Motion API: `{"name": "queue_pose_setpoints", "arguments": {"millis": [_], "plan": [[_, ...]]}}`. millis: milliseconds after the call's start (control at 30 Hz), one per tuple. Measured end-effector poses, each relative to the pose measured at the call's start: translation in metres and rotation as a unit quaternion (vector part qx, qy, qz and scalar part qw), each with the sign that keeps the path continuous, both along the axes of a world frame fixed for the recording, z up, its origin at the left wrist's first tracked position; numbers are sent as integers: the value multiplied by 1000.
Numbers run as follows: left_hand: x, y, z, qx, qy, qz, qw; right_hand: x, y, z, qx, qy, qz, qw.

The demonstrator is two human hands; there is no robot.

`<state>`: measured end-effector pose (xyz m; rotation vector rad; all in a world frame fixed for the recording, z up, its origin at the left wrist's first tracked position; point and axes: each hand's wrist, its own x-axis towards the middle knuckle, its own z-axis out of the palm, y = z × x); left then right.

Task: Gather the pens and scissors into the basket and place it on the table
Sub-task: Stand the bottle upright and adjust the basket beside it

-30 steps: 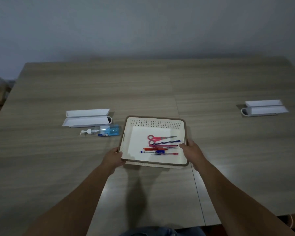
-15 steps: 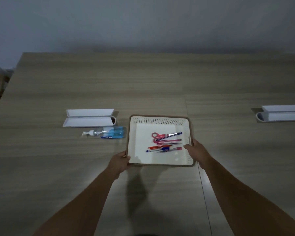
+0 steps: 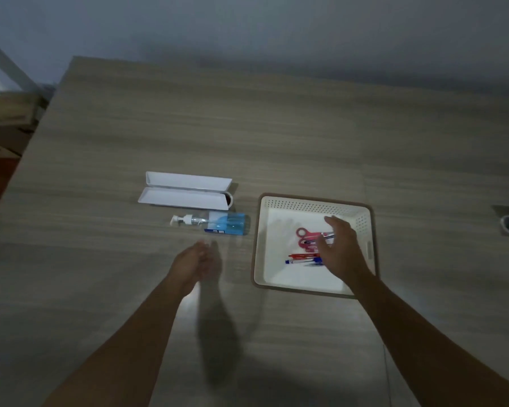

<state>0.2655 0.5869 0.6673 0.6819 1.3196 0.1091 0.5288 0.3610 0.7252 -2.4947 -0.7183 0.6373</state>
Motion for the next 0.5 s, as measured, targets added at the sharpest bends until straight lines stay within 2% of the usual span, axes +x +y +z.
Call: {"name": "queue_pose_setpoints", "arguments": {"millis": [100, 200, 333, 500], "plan": [[-2, 34, -12, -5, -23, 113, 993, -33, 58, 0, 24, 38, 110, 993], [1, 55, -21, -36, -75, 144, 986, -67, 115, -10, 3, 80, 195, 978], [4, 73, -37, -32, -121, 158, 979, -97, 163, -29, -40, 114, 226, 967], [-6, 92, -54, -54, -146, 166, 974, -112, 176, -47, -93, 126, 235, 959]]}}
